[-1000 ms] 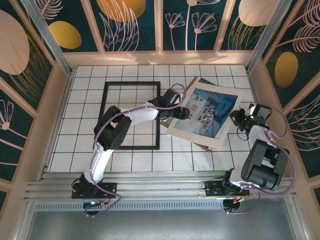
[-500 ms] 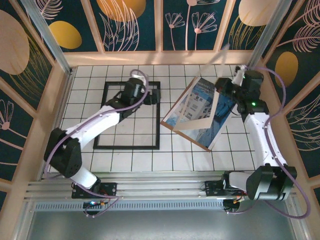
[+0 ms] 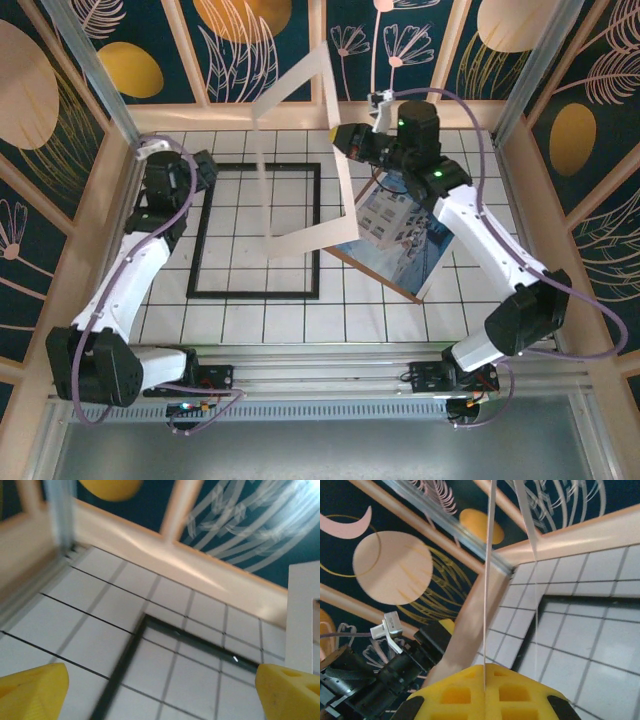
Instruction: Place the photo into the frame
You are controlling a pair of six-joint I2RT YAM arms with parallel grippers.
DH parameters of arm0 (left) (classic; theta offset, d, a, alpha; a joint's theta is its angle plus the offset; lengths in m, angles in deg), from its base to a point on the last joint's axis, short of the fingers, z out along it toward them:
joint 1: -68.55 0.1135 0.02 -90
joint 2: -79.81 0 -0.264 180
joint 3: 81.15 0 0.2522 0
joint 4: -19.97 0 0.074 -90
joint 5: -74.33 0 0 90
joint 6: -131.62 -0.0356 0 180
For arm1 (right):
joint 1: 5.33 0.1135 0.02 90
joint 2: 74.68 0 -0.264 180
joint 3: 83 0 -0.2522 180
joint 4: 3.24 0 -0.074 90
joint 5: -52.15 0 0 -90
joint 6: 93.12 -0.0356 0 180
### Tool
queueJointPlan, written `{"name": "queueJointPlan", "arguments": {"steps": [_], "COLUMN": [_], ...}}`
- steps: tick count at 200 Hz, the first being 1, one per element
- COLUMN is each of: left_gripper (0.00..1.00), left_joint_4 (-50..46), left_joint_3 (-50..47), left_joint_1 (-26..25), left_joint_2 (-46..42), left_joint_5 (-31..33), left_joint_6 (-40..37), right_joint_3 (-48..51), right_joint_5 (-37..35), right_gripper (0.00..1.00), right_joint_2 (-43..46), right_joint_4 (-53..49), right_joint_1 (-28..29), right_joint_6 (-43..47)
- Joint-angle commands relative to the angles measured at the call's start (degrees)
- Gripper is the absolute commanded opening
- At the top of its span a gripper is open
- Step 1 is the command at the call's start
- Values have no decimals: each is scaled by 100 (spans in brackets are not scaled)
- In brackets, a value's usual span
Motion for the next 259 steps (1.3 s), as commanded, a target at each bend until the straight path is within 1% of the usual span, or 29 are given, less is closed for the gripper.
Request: {"name": "queueJointPlan", "arguments": {"steps": [1,21,53,84,129,151,177,238,259], "left_gripper": [96,96,96,96,96,95,95,94,94], "left_joint_4": [205,242,207,167,92,95,126,173,187], "left_joint_3": [-106,-159,-177,-193,-213,-268,-316,-323,-328], "left_joint_1": [179,189,187,189,189,189,189,189,189], "left_joint_2": [-313,-534,-703,-723,-532,-450,-408,-379,-353], "left_joint_5": [404,560,210,-195,-654,-833,-975,-1164,-1192], "left_joint_6": [202,227,220,204,97,94,88,101,105], "right_joint_3": [86,638,1112,1253,1760,1981,2003,2307,2358], "right_joint_5": [355,282,174,38,-80,-202,-213,-542,-464], "right_gripper": [0,0,0,0,0,0,0,0,0], "right_joint_2": [-200,-468,-1158,-1883,-2393,-2477,-2568,-1994,-1956], "right_joint_4": [1226,2008,2779,2904,3096,3155,3102,2405,2355], "right_joint_1": [109,105,102,72,66,90,135,126,122], "right_joint_6": [-1046,-1652,-2218,-2343,-2341,-2297,-2277,-1756,-1726]}}
